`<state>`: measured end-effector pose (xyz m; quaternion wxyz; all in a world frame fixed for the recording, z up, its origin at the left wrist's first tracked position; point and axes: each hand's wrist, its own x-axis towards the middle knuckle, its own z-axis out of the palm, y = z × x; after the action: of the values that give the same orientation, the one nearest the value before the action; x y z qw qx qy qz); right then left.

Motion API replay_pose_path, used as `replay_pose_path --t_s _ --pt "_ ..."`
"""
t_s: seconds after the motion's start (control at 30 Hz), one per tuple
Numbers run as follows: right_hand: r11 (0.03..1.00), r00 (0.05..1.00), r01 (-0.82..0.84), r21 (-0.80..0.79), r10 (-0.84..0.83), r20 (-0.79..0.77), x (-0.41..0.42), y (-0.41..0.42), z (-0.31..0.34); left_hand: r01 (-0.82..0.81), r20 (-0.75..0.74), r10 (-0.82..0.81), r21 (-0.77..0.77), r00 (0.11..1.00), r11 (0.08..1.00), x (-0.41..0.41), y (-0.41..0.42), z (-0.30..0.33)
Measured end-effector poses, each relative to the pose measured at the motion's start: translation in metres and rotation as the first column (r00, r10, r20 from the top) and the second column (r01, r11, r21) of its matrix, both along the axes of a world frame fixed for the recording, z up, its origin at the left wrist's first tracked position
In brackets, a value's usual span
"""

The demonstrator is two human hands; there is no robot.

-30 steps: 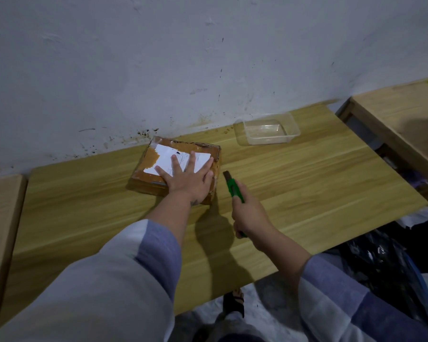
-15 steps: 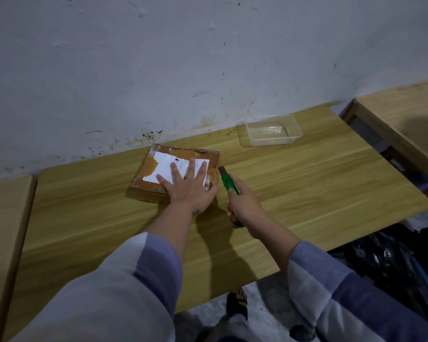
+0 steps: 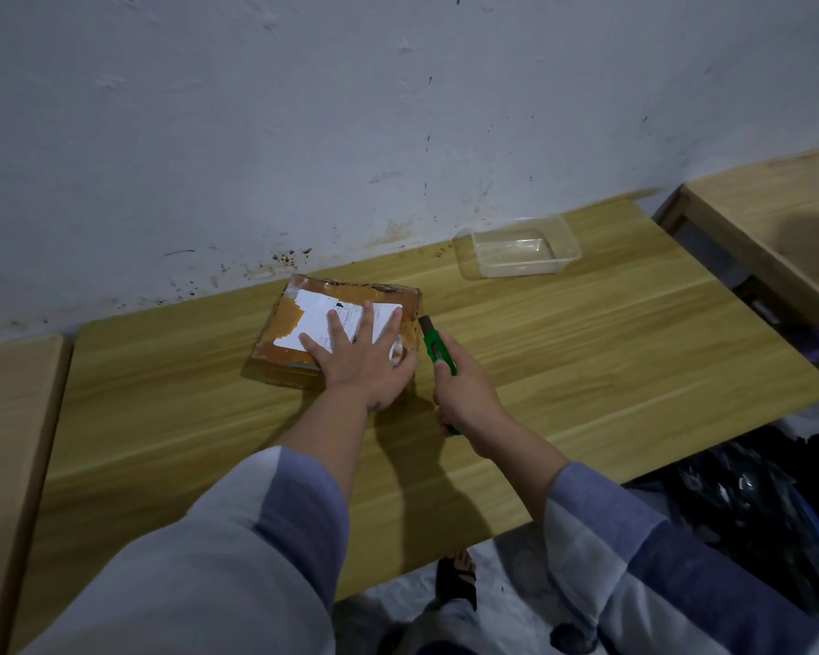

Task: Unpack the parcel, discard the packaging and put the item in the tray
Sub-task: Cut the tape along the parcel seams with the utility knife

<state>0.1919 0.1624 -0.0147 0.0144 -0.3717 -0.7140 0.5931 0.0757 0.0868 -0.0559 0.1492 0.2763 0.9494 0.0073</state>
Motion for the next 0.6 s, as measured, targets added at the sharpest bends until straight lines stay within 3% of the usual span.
replay_pose_path --t_s 0.33,0.6 --pt "0.997 0.998 -0.011 0.076 0.005 0.068 -0.003 -0.002 0.003 0.015 0.005 -0.015 -0.012 1.000 1.000 0.000 -0.001 0.002" --pt "0.951 0.974 -0.142 0.275 0.085 0.212 -0.013 -0.001 0.003 -0.004 -0.007 0.004 0.018 1.000 1.000 0.001 0.000 0.002"
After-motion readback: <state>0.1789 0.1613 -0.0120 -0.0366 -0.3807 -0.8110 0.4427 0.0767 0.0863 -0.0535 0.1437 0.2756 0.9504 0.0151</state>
